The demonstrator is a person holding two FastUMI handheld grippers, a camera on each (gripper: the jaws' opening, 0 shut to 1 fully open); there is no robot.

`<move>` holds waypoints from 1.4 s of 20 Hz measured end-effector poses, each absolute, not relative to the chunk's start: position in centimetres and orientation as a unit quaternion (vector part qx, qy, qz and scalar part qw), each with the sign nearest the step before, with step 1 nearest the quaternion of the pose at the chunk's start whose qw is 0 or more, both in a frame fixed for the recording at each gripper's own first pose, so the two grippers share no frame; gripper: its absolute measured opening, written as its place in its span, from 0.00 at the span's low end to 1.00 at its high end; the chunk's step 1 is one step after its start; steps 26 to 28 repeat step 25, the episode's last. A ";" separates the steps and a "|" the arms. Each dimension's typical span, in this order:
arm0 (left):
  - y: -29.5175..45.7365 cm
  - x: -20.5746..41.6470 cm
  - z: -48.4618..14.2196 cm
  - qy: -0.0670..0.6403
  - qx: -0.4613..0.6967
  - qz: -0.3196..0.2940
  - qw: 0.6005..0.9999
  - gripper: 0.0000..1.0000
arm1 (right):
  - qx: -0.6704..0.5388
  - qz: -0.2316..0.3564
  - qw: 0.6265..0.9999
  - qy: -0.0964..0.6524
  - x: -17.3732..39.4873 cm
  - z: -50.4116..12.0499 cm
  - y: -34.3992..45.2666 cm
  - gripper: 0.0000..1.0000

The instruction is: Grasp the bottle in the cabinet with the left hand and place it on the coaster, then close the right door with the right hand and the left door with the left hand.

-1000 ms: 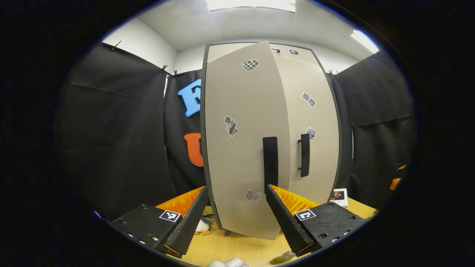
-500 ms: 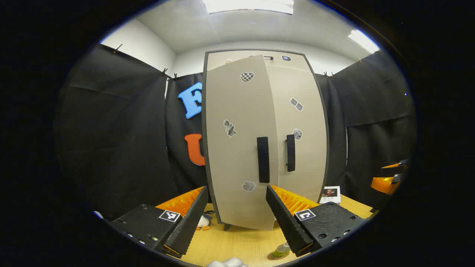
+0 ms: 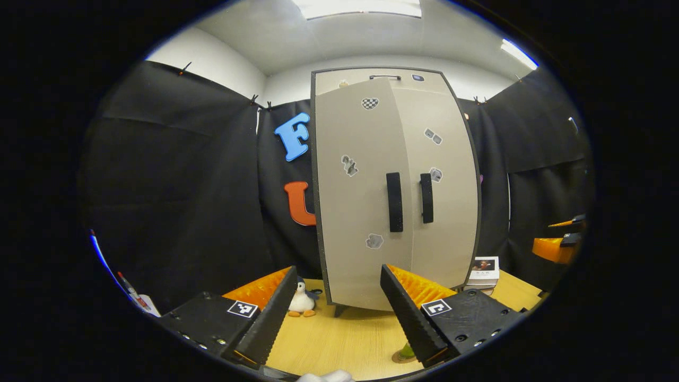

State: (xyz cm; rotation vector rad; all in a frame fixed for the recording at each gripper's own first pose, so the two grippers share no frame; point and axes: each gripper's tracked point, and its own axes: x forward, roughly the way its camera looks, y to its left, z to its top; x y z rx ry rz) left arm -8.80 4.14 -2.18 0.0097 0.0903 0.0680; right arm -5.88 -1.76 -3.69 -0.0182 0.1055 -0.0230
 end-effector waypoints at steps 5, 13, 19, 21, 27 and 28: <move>2.9 -8.5 -2.9 0.056 -0.002 0.017 0.998 0.96 | -0.015 -0.011 0.998 0.056 -6.4 -4.0 -1.3 0.97; 1.8 -7.8 -2.9 0.061 -0.013 -0.003 0.998 0.96 | -0.020 -0.023 0.999 0.035 -6.4 -2.5 -1.5 0.97; 1.6 -7.7 -3.0 0.065 -0.004 -0.012 0.998 0.96 | -0.019 -0.026 0.999 0.028 -6.2 -2.1 -1.4 0.97; 1.4 -7.8 -3.2 0.068 -0.002 -0.015 0.998 0.96 | -0.017 -0.025 0.999 0.029 -6.2 -2.3 -1.1 0.99; 1.4 -7.8 -3.2 0.070 -0.002 -0.019 0.997 0.96 | -0.015 -0.022 0.999 0.030 -6.3 -2.5 -0.9 0.97; 1.4 -7.8 -3.2 0.070 -0.002 -0.019 0.997 0.96 | -0.015 -0.022 0.999 0.030 -6.3 -2.5 -0.9 0.97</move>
